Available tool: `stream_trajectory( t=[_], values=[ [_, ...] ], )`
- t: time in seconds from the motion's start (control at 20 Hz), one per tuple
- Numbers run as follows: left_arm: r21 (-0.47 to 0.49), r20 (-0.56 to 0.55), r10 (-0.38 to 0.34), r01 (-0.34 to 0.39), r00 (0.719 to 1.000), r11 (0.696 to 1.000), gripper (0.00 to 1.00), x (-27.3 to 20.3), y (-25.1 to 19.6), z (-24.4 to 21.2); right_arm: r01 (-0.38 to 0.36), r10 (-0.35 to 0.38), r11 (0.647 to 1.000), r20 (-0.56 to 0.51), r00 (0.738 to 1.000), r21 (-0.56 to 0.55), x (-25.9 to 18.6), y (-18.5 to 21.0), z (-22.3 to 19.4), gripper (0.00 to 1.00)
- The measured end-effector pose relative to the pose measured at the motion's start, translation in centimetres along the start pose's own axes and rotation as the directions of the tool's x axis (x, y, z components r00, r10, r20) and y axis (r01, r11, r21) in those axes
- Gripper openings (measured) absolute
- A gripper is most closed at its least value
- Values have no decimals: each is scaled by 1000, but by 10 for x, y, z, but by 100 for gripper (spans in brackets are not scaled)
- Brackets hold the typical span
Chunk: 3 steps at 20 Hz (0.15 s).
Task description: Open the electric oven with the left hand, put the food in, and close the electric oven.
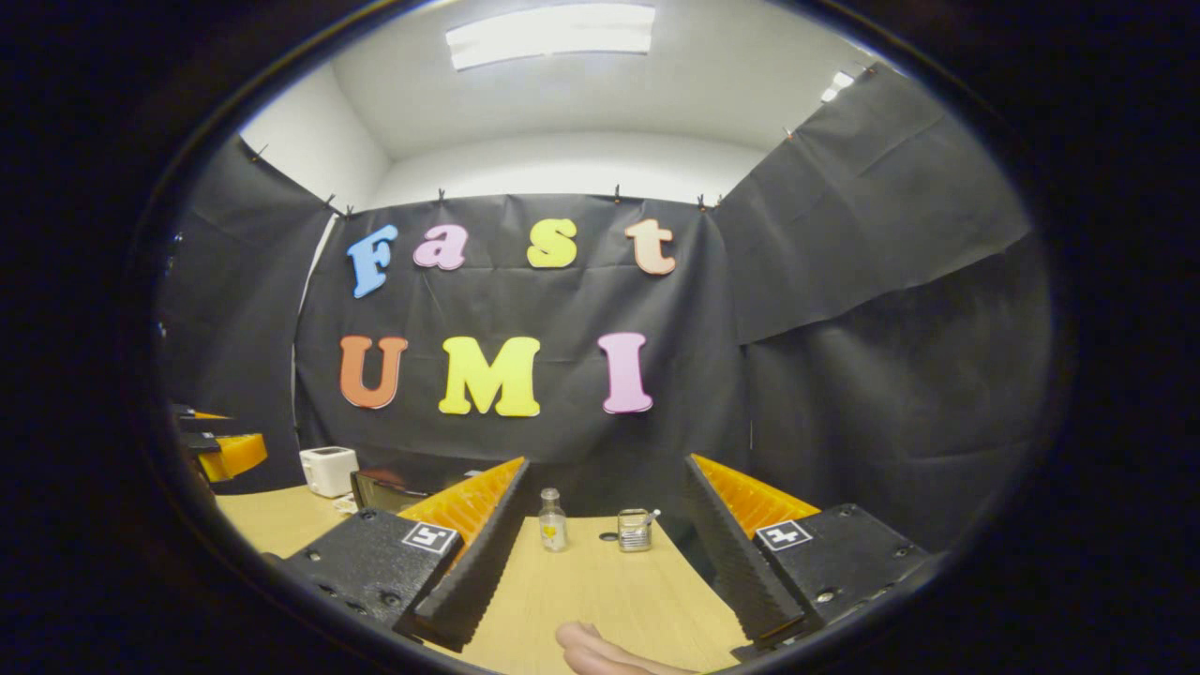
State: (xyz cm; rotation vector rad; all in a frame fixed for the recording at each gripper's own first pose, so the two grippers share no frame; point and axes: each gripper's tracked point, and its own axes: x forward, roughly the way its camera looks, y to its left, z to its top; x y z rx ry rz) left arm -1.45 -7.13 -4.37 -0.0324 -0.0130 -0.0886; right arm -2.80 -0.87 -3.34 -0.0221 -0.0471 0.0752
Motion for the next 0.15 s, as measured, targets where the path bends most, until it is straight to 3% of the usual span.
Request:
stream_trajectory(
  t=[0.15],
  values=[
    [-18, 0, -5, 5, 1000, 1000, 95, 0, -2, -1, -10, 10, 1000, -1, 1000, -6, -1, 5, 1, 96]
  ],
)
